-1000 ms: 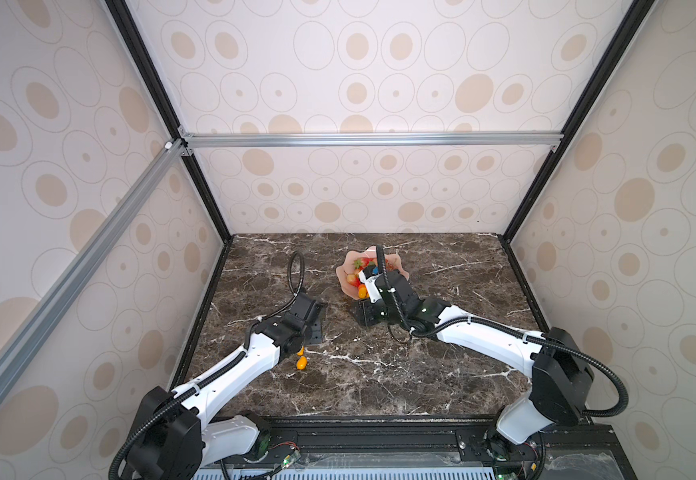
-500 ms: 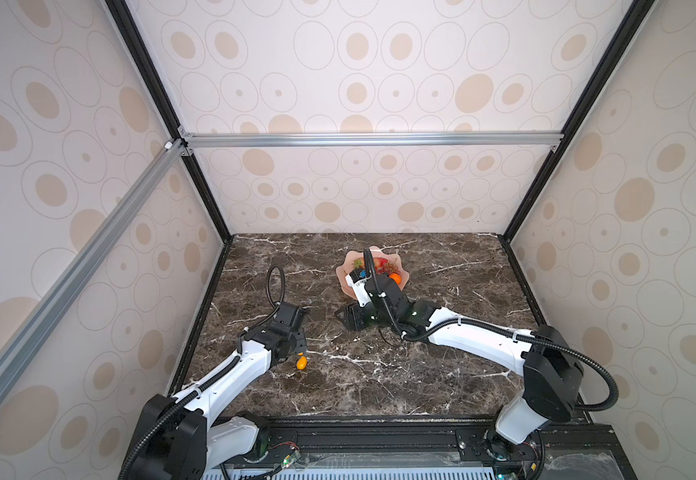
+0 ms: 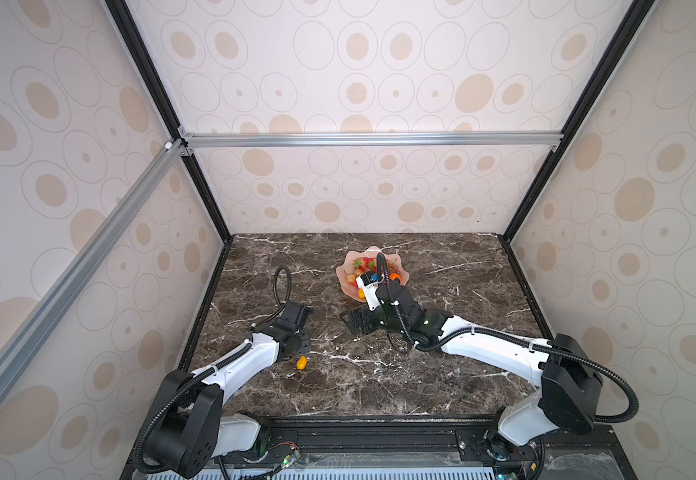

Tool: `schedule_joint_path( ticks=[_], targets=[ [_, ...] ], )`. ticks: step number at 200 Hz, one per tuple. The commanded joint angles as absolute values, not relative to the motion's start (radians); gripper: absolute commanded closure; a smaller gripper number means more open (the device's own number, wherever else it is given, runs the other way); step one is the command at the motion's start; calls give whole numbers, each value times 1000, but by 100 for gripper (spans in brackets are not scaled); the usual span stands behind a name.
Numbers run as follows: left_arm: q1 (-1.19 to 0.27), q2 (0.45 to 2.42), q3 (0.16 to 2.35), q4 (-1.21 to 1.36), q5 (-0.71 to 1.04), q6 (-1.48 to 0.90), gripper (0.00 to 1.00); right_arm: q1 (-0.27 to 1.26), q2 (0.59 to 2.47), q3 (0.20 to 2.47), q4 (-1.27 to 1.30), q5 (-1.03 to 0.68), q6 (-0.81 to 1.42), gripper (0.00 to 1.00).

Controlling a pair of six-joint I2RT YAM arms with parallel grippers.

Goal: Place and organize the fake fruits in the fruit bowl
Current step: 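Close the left gripper around the yellow fruit and lift it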

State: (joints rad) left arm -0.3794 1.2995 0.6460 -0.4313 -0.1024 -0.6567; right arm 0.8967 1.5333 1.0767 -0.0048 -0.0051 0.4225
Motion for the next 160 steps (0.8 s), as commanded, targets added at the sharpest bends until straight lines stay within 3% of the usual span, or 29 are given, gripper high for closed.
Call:
schedule_joint_path(
  ticks=[1,32,160],
  targets=[
    [-374,1319,658,-436,-115,-638,55,902,1500,1062,20,27,434,10],
    [-374,1341,661,-428,-112,-634,57,901,1490,1051,29,31,450,0],
    [-374,1396,664,-408,-95,-624,66,902,1476,1027,23,57,451,0]
  ],
)
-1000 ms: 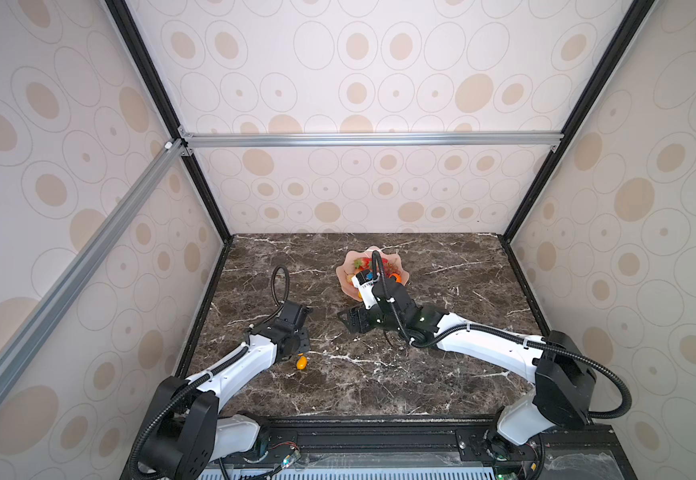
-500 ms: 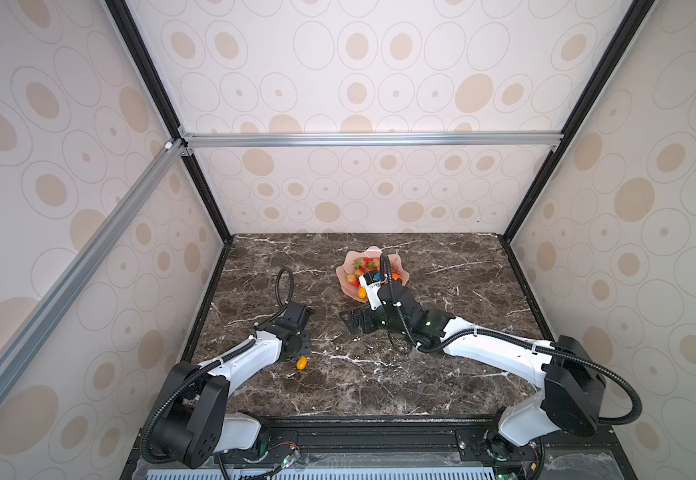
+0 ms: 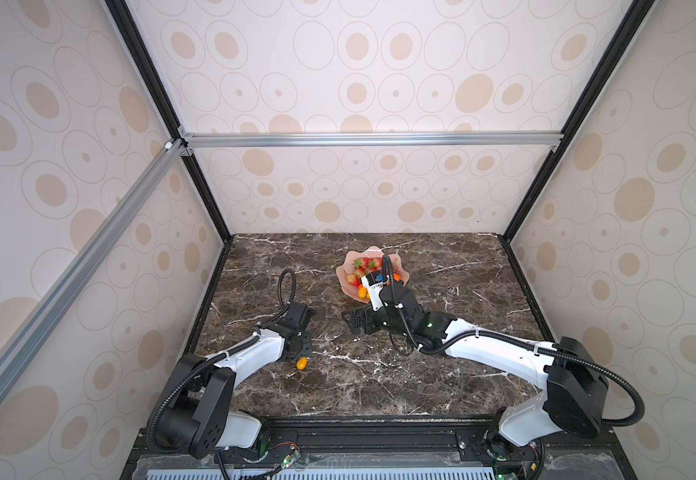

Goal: Place and organize the fake fruits in the fruit bowl
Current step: 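Close the left gripper around the yellow fruit and lift it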

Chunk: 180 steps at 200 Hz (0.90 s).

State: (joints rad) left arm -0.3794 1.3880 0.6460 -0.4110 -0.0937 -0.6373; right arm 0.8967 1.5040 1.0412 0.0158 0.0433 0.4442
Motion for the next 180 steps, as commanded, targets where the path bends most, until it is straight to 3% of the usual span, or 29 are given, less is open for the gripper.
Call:
schedule_joint_path(
  ticks=[1,180],
  targets=[
    [-374,1395,663,-408,-95,-624,66,903,1477,1027,24,57,452,0],
    [-377,1353,692,-429,-95,-613,74,901,1475,1019,21,80,486,0]
  ],
)
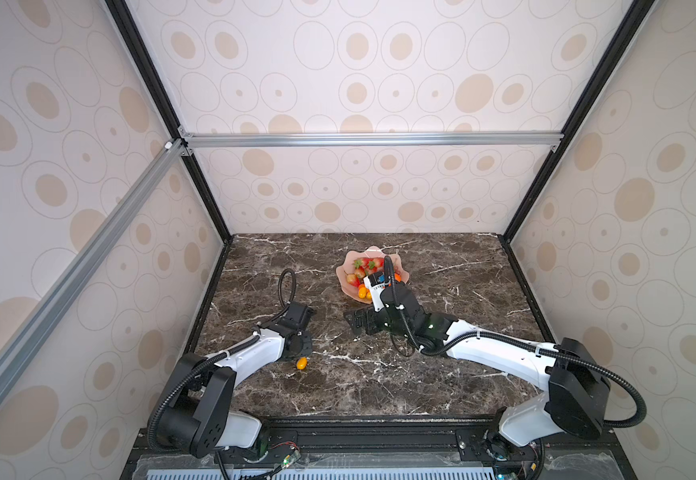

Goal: Place and organize the fake fruits in the fruit bowl
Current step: 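Close the left gripper around the yellow fruit and lift it, then carry the yellow fruit over the pink bowl with the left gripper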

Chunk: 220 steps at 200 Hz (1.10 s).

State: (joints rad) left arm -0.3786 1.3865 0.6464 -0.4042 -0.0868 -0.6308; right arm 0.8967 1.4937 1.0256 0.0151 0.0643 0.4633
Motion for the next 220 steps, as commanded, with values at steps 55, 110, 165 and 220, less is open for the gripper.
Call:
schedule_joint_path(
  ticks=[55,110,165,220],
  targets=[
    [-417,1371,795,-447,-71,-600,75,855,1458,989,64,25,536,0],
    [-475,1481,944,-423,-49,-603,75,732,1421,873,223,-148,679,0],
    [-536,1654,1163,-418,-31,-582,75,645,1344,829,177,-149,676,0],
    [-592,1842,1394,-441,-17,-552,75,546,1282,802,109,-143,665,0]
  ],
)
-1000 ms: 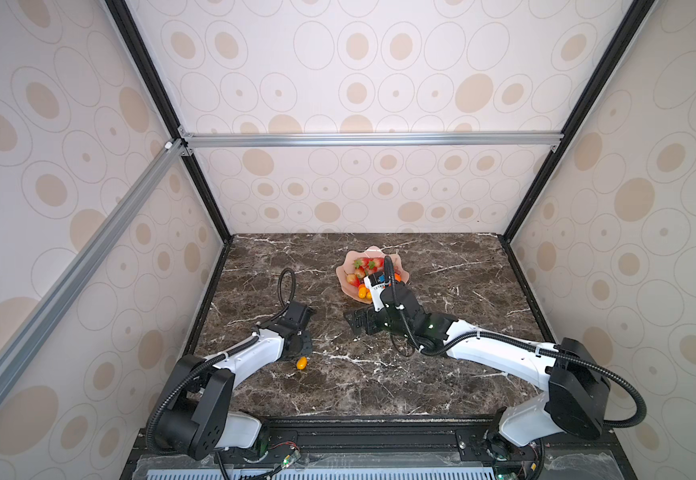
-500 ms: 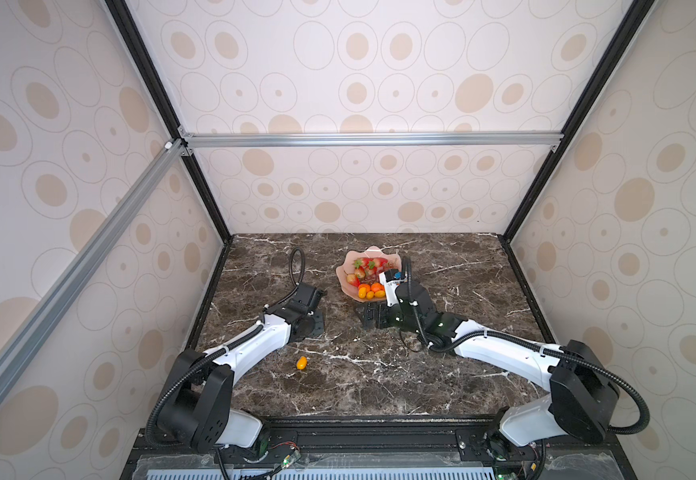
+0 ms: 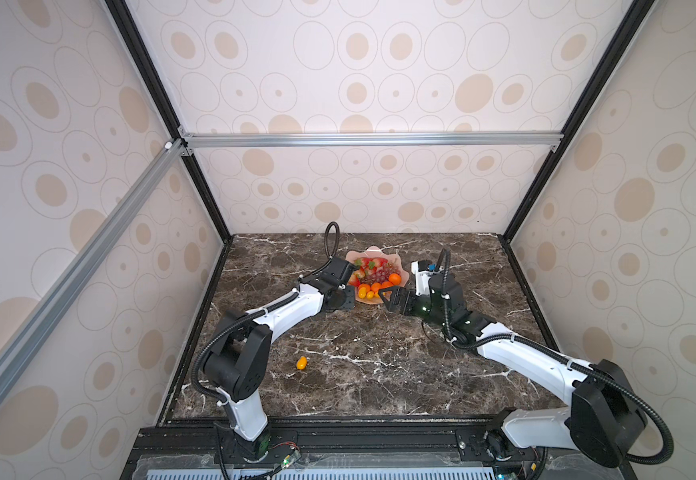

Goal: Place and organize the fake fruits in the fruit bowl
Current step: 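Carry the yellow fruit over the pink bowl with the left gripper, then lower the yellow fruit into the bowl and open the left gripper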

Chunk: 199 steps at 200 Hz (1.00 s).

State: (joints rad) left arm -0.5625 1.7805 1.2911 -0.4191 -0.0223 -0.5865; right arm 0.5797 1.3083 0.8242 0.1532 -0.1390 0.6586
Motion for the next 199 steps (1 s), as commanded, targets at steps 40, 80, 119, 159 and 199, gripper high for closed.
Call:
schedule_joint_path(
  ticks=[40,80,119,159,199],
  targets=[
    [-623,1958,1540,-468,-2,-539,75,476,1246,778,76,-146,658,0],
    [-647,2054,1656,-493,13,-528,75,434,1220,754,58,-147,655,0],
    [-673,2123,1726,-499,35,-533,75,412,1194,733,36,-133,646,0],
    [-689,2177,1778,-508,46,-532,74,393,1175,720,20,-129,640,0],
    [-691,2197,1805,-526,20,-525,71,392,1166,717,6,-123,633,0]
  ],
)
